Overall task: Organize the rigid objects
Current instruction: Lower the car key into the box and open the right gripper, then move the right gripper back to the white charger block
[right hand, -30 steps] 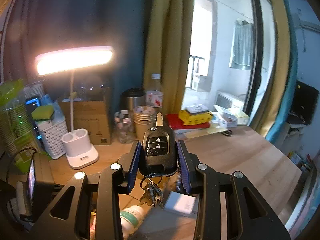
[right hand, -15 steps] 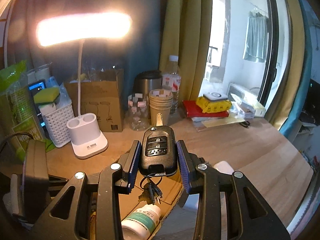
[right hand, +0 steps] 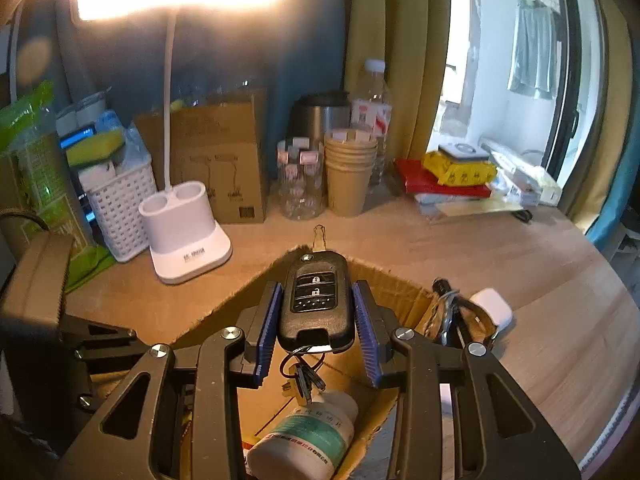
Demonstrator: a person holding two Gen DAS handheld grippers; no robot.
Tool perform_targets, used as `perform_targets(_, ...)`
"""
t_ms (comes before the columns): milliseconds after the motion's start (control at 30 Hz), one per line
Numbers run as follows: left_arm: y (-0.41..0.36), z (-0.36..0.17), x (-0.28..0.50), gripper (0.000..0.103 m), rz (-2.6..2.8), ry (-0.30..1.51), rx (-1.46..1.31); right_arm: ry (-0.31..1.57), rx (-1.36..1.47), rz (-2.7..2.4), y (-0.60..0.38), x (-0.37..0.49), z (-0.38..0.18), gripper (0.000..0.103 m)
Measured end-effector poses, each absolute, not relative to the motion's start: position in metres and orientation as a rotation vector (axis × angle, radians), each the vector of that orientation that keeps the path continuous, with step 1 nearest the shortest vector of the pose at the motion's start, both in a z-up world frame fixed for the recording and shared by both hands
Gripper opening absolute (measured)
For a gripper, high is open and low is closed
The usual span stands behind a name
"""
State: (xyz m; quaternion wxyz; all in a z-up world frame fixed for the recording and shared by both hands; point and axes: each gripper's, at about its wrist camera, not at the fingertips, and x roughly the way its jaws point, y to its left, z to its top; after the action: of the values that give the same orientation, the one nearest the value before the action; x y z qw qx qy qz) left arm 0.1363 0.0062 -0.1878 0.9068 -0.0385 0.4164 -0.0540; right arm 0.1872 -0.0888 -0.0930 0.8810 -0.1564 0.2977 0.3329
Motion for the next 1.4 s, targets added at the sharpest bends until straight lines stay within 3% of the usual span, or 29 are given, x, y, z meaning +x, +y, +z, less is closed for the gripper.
perform_targets(433, 0.006, -0.188, 0.136, 0.020, -0.111, 0.859, -0.079, 0.718, -0.413, 0.719, -0.077, 0.185, -0.114, 0.038)
perform_targets(1000, 0.006, -0.188, 0.136, 0.020, -0.111, 0.860, -0.081, 0.711, -0.370, 0.750, -0.087, 0.182, -0.107, 0.041)
perform_targets(1067, 0.006, -0.188, 0.136, 0.020, -0.111, 0.860, -0.081, 0.699, -0.358, 0.747, -0.091, 0.182, -0.102, 0.042)
perform_targets(1167, 0.006, -0.188, 0.136, 0.020, -0.111, 0.860, -0.081, 0.679, -0.335, 0.735, -0.100, 0.182, -0.094, 0.051)
perform_targets(1400, 0.006, -0.188, 0.136, 0.020, -0.111, 0.860, -0.081, 0.637, -0.262, 0.699, -0.127, 0.187, -0.075, 0.057)
